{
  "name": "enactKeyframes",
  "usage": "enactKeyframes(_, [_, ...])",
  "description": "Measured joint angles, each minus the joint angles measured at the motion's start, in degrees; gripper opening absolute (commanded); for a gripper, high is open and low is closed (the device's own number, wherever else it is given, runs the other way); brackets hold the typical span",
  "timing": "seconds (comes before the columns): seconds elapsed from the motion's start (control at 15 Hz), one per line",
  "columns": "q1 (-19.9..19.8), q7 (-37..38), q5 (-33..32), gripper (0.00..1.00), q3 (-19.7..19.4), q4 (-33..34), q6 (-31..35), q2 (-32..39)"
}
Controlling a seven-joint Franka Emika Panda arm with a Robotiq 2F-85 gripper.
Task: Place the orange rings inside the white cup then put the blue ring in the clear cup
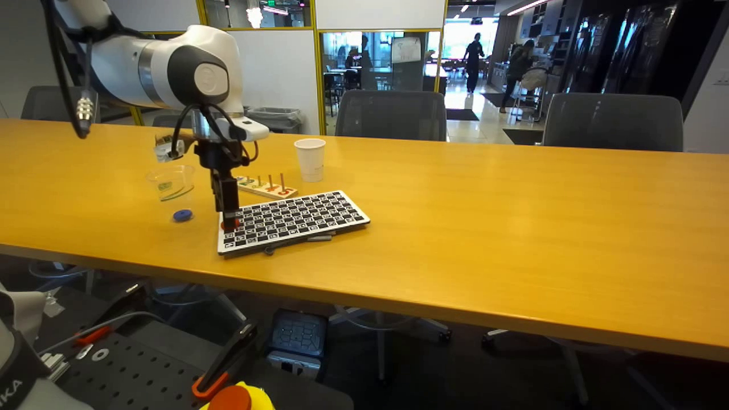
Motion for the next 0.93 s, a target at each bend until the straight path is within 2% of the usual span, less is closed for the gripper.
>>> enactKeyframes(0.4, [-0.02,-0.79,0.83,1.00,-0.84,0.00,1.56,1.78])
enactKeyframes(0.47, [-0.03,-1.00,1.08,0.92,-0.90,0.00,1.74,1.98])
enactKeyframes(0.53, [-0.03,-1.17,1.35,0.73,-0.93,0.00,1.89,2.10])
enactKeyframes(0.93, [-0.02,-1.66,2.01,0.28,-1.04,0.03,2.73,1.88])
